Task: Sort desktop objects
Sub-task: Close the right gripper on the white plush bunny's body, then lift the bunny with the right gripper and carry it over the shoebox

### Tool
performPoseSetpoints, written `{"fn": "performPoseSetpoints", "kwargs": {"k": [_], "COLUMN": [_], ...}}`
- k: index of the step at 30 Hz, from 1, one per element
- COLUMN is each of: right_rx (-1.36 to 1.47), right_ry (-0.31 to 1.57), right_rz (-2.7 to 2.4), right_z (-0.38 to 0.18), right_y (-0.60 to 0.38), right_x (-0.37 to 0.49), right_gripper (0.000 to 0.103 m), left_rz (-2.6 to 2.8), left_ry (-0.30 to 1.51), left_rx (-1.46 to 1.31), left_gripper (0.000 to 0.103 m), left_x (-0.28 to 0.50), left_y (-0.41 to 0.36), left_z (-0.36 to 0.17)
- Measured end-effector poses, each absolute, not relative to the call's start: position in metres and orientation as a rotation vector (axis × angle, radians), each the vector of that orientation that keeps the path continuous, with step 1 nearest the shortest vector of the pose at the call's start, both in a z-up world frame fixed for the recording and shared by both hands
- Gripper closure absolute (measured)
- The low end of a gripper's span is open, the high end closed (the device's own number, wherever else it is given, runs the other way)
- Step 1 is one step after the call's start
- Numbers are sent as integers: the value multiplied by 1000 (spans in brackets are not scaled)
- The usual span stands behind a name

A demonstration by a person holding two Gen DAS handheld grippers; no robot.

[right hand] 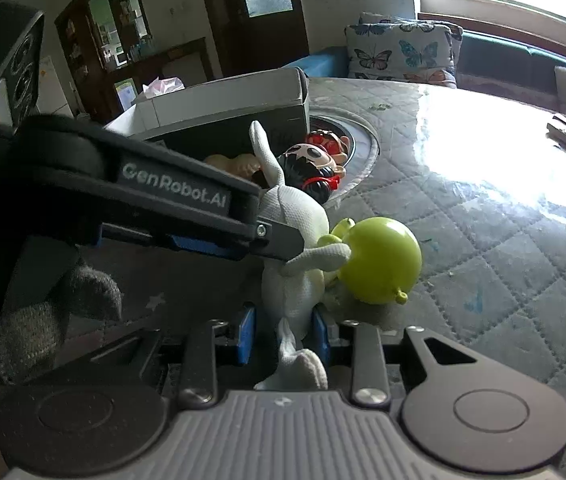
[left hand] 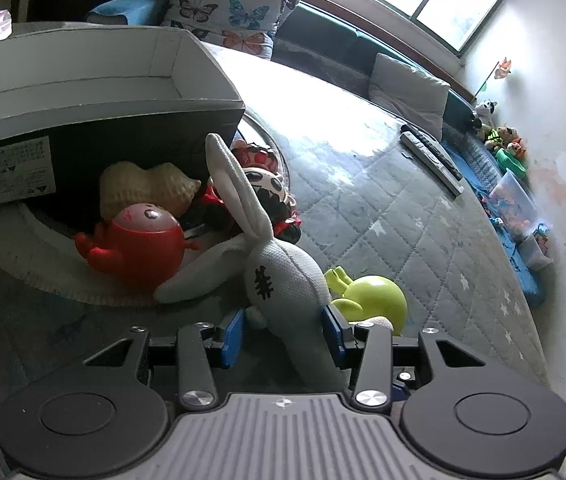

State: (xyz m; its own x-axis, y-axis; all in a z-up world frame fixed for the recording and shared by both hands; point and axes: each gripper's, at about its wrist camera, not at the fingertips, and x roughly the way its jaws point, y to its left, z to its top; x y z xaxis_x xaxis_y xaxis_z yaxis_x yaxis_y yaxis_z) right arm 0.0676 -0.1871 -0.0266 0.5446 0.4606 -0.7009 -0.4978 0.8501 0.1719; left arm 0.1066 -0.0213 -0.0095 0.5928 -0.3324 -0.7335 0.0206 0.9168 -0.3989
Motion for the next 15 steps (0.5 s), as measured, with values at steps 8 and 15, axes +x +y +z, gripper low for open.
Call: {"fn": "performPoseSetpoints", "kwargs": {"k": [8, 15], "right_rx": [-36, -46], "right_ry": [821, 821], "right_rz": [595, 609], "right_z": [-27, -27], "right_y": [-182, -176], "right_x": [63, 58], "right_gripper": [73, 73], "left_rz": [-261, -272], "left_ry": [989, 938], "left_rx": [-468, -411], "left_gripper": [58, 62], "left_x": [106, 97], "left_y": [-17, -17], "left_z": [-16, -6]}}
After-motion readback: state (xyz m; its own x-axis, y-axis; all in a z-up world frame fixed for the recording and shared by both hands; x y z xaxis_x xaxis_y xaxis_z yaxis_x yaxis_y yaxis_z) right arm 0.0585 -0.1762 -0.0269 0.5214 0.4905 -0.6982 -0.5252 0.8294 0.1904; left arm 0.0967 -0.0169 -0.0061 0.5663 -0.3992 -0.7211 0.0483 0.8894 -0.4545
